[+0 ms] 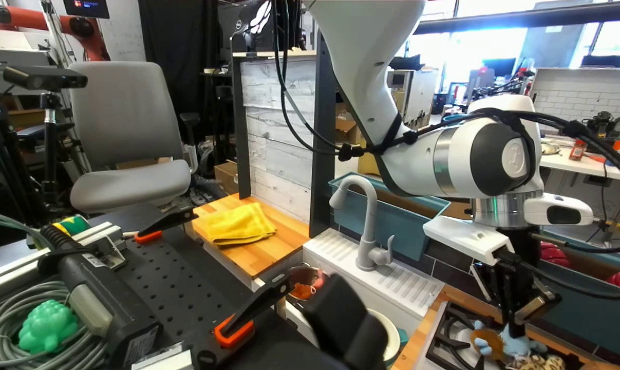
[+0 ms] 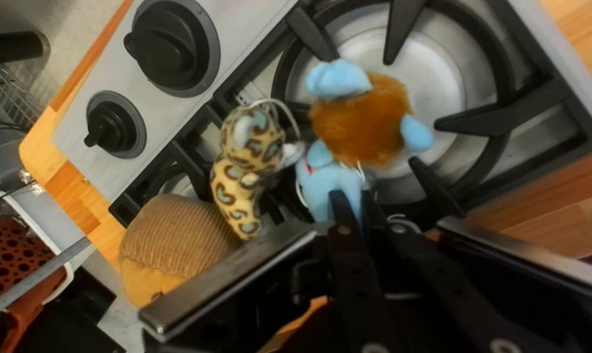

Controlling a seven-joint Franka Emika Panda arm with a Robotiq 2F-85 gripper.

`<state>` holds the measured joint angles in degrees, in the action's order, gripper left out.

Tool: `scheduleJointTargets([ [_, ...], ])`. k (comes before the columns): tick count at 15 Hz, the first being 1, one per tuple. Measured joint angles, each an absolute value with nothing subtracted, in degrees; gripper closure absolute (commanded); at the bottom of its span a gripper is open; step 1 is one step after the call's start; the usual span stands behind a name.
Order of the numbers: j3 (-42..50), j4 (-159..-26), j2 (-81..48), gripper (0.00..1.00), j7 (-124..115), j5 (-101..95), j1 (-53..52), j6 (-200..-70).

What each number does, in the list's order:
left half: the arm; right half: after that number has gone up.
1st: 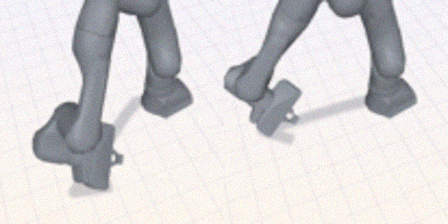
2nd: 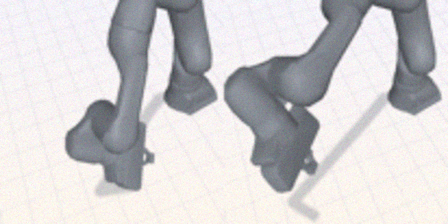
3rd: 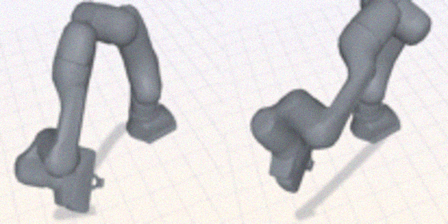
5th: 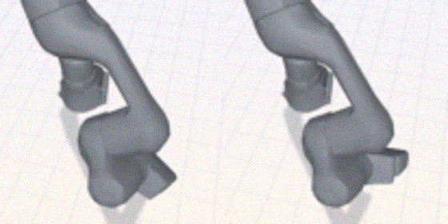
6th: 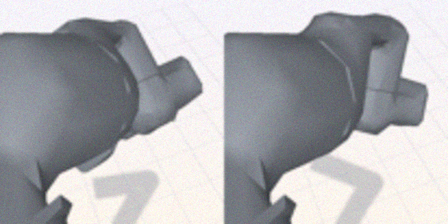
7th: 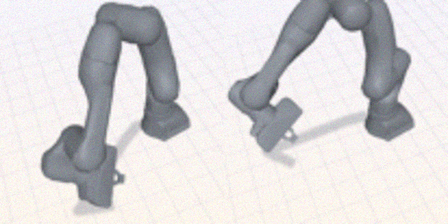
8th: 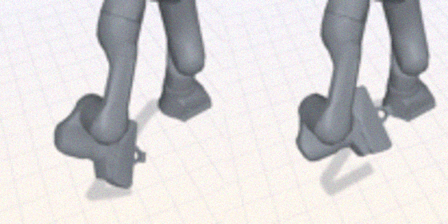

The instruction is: Pick up the object plush toys from the counter and stove and put them in the pots, then wipe the counter

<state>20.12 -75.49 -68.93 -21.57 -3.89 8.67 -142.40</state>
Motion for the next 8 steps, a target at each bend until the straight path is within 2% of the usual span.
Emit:
scheduleJointTargets([
  [8,9.75,-96.22,-50.47,0.98,-1.9,-2.79,10.54,-148.51],
])
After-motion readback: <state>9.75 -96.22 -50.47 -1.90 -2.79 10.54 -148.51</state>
